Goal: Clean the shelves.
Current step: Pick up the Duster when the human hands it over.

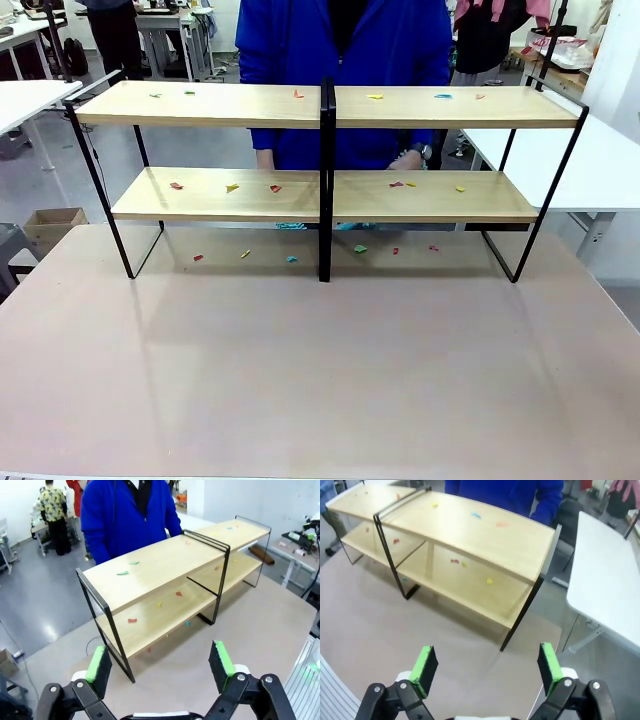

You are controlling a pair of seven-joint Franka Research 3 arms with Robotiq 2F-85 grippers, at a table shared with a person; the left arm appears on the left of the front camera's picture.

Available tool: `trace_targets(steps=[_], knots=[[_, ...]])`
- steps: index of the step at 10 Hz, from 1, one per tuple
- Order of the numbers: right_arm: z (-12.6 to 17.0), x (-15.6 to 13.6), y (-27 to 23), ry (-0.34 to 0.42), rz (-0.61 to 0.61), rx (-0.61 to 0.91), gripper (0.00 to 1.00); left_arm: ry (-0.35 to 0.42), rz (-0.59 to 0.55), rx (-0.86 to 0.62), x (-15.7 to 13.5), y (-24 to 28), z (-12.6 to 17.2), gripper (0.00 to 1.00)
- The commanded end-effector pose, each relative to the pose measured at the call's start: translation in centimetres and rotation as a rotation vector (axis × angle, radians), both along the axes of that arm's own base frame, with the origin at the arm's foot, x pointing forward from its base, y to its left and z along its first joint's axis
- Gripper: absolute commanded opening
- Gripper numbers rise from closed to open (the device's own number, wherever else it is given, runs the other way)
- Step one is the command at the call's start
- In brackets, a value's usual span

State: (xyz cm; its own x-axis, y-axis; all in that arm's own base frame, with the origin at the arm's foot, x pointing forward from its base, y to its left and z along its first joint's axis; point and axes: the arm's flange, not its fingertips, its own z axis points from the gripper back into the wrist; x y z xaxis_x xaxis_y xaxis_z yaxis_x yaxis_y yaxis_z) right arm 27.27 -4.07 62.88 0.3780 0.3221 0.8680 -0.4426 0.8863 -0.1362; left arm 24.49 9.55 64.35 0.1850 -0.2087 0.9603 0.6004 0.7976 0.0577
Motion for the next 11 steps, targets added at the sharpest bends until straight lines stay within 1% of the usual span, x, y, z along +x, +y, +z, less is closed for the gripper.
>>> trace_targets(steps=[1, 2, 4, 6, 8, 10, 11], knots=[[-3.3, -0.2, 0.5, -0.044, -0.024, 0.057, 1.0, -0.039, -0.011, -0.038, -3.2, -5.2, -11.1, 1.0], [-3.5, -0.1, 0.5, -0.063, -0.023, 0.081, 1.0, -0.04, 0.0, -0.044, -3.1, -5.4, -11.1, 1.0], [-3.9, -0.4, 0.5, -0.06, -0.038, 0.083, 1.0, -0.024, -0.018, -0.034, -2.9, -5.3, -11.4, 1.0], [-4.3, -0.2, 0.5, -0.043, -0.058, 0.082, 1.0, 0.023, -0.028, -0.001, -2.2, -5.4, -11.7, 1.0], [-4.7, -0.1, 0.5, -0.042, -0.059, 0.089, 1.0, 0.044, -0.037, 0.027, -1.8, -5.2, -12.1, 1.0], [-4.5, -0.4, 0.5, -0.098, -0.075, 0.116, 1.0, 0.06, -0.047, 0.027, -1.4, -4.9, -12.4, 1.0], [-4.5, -0.6, 0.5, -0.103, -0.088, 0.157, 1.0, 0.065, -0.048, 0.027, -1.2, -4.6, -12.7, 1.0]])
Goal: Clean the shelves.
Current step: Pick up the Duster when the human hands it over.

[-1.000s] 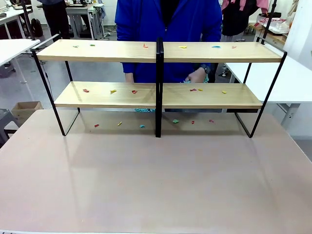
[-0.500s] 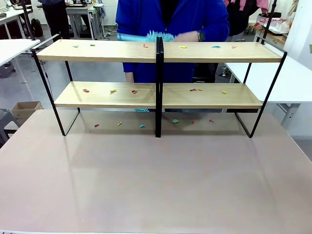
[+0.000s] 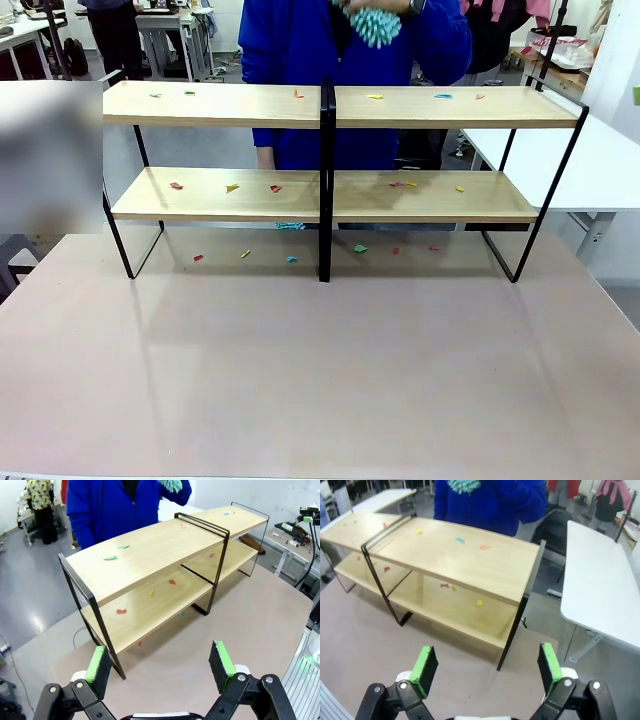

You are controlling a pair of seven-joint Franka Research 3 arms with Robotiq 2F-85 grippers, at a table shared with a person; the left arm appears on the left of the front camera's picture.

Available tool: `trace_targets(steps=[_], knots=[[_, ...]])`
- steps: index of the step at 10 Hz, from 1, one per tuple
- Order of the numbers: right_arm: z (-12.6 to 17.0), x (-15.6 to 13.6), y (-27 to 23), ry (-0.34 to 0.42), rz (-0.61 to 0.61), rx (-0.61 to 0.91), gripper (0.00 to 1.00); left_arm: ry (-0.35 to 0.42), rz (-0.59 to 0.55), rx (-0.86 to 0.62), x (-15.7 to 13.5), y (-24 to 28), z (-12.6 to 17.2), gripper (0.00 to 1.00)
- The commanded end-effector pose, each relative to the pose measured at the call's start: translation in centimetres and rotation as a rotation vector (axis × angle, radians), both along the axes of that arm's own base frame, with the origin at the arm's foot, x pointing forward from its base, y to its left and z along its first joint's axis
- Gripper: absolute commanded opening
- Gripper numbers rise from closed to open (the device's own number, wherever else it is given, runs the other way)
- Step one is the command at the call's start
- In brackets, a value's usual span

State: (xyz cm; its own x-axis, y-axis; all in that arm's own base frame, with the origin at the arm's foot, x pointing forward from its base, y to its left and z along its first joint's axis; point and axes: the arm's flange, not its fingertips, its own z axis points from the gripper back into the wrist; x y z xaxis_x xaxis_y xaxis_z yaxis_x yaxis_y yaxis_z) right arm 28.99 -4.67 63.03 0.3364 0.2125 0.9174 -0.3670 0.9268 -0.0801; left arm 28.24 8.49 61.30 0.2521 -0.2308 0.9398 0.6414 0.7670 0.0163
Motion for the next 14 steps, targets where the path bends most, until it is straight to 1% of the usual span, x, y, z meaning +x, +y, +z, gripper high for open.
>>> trace_targets(steps=[1, 2, 3, 5, 6, 8, 9, 12, 14], knots=[[-4.7, -2.6, 1.0, -0.013, 0.058, 0.119, 1.0, -0.015, -0.007, 0.017, -4.8, -3.7, -9.7, 1.0], [-4.8, -2.8, 1.5, -0.007, 0.125, 0.106, 1.0, -0.011, -0.012, 0.024, -4.7, -4.0, -9.6, 1.0], [-4.8, -3.3, 2.2, -0.026, 0.17, 0.094, 1.0, -0.012, -0.017, 0.029, -4.7, -4.1, -9.7, 1.0], [-4.4, -4.4, 3.3, -0.066, 0.171, 0.063, 1.0, -0.009, -0.02, 0.034, -4.6, -4.1, -9.8, 1.0], [-4.4, -5.1, 3.8, -0.071, 0.182, 0.043, 1.0, -0.007, -0.021, 0.031, -4.6, -4.0, -9.8, 1.0], [-4.5, -5.5, 4.5, -0.071, 0.206, 0.023, 1.0, -0.002, -0.03, 0.028, -4.3, -4.1, -9.9, 1.0], [-4.6, -5.3, 4.6, -0.058, 0.216, 0.02, 1.0, -0.002, -0.031, 0.03, -4.3, -4.1, -9.9, 1.0], [-4.6, -3.8, 4.9, 0.016, 0.227, -0.009, 1.0, 0.007, -0.037, 0.032, -4.1, -4.2, -10.0, 1.0], [-4.6, -3.4, 5.1, 0.024, 0.231, -0.01, 1.0, 0.012, -0.045, 0.033, -3.9, -4.3, -10.0, 1.0]])
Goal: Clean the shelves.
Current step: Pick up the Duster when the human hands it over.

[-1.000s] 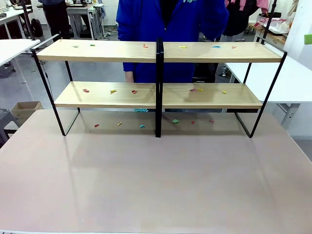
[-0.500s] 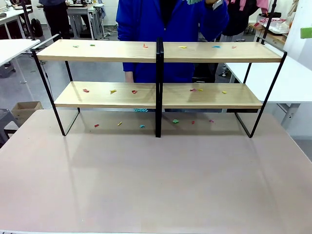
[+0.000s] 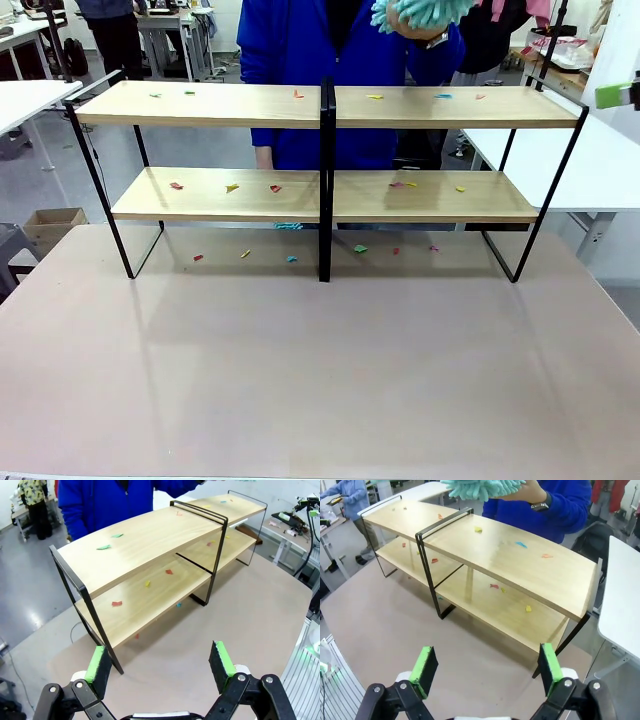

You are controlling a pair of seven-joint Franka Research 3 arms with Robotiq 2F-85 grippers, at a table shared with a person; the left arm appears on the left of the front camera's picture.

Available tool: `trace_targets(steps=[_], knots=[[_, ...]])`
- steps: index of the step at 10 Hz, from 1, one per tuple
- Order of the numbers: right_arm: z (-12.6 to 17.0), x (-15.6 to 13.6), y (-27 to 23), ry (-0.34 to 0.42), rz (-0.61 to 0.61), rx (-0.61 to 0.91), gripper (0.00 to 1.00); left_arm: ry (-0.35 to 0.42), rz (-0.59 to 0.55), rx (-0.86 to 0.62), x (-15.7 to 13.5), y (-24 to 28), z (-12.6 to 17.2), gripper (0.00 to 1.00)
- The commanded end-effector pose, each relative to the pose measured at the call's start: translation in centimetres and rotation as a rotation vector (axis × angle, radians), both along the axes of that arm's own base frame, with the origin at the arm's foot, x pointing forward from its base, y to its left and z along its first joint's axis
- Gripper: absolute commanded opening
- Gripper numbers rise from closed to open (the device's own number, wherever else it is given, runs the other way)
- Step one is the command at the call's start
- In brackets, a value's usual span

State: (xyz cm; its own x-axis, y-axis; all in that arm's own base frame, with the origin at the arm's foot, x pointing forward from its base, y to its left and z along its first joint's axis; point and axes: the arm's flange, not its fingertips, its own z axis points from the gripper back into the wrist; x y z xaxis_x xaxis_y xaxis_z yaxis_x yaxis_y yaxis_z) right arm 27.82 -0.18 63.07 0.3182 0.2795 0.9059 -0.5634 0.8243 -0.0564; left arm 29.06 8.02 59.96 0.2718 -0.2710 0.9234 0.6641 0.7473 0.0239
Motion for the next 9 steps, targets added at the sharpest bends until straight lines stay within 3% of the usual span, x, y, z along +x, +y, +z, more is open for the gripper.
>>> trace_targets(steps=[1, 3, 4, 9], knots=[[-4.6, -2.2, 0.6, -0.02, 0.011, -0.017, 1.0, -0.014, -0.022, 0.0, -4.7, -3.9, -8.7, 1.0], [-4.4, -1.7, 0.6, -0.014, -0.033, -0.02, 1.0, 0.014, -0.003, 0.025, -4.5, -3.9, -8.7, 1.0], [-0.1, 0.1, 0.0, 0.003, 0.0, -0.004, 1.0, 0.01, -0.007, 0.006, 0.2, -0.2, -0.3, 1.0], [-0.1, 0.1, 0.0, 0.003, 0.0, -0.004, 1.0, 0.01, -0.007, 0.006, 0.2, -0.2, -0.3, 1.0]])
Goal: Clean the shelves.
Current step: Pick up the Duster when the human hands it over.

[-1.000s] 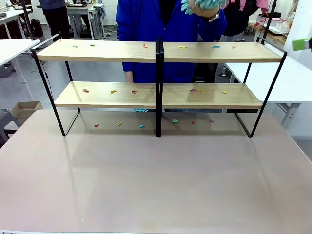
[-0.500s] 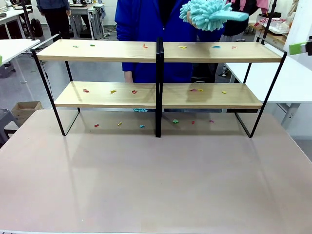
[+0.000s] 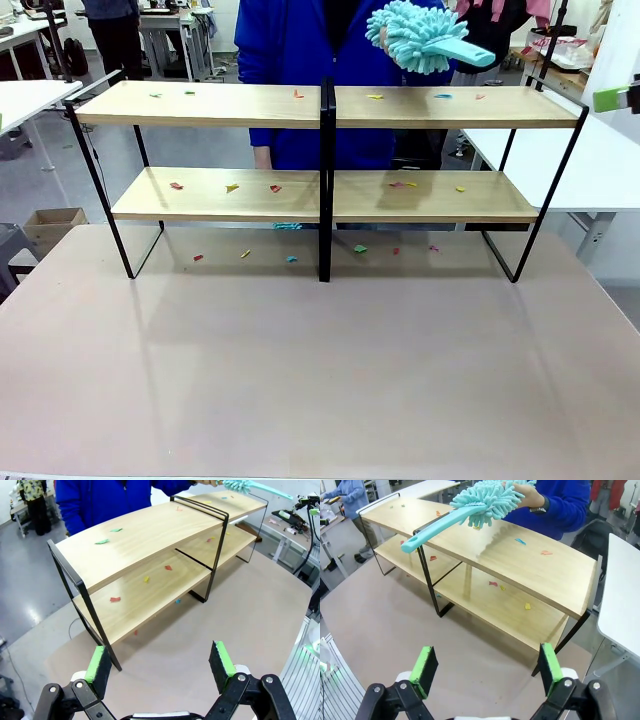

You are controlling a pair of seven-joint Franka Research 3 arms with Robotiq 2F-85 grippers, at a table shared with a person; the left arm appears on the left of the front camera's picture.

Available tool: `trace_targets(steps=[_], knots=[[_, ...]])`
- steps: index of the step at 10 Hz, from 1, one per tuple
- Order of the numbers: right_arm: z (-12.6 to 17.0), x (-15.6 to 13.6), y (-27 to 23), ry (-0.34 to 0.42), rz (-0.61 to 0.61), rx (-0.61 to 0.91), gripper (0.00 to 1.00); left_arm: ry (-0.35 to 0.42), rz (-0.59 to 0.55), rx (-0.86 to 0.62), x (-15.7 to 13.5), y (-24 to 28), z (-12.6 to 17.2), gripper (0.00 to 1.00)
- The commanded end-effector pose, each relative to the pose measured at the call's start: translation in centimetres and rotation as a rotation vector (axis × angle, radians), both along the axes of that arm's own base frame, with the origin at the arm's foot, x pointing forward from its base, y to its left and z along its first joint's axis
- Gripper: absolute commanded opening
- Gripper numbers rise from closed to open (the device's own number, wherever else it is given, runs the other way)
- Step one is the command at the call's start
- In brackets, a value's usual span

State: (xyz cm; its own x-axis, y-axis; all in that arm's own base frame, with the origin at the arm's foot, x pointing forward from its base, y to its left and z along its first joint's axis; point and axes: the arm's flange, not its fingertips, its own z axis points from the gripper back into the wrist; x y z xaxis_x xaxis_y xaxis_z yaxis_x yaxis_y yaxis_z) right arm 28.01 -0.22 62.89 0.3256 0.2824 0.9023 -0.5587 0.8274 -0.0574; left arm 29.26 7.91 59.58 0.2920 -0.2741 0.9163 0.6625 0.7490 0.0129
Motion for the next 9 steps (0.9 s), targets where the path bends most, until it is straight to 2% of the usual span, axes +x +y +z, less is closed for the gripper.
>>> trace_targets(steps=[1, 7, 8, 9], knots=[[0.1, -0.1, 0.1, -0.003, 0.006, 0.001, 1.0, -0.012, -0.01, 0.002, -0.1, -0.1, 0.1, 1.0], [0.0, 0.0, 0.0, 0.0, 0.0, 0.0, 1.0, -0.012, -0.01, 0.002, -0.1, -0.1, 0.1, 1.0], [1.5, 2.3, -0.1, 0.168, 0.096, 0.269, 1.0, -0.012, -0.01, 0.002, -0.1, -0.1, 0.1, 1.0], [2.8, 5.2, 0.7, 0.421, 0.049, 0.441, 1.0, -0.012, -0.01, 0.002, -0.1, -0.1, 0.1, 1.0]])
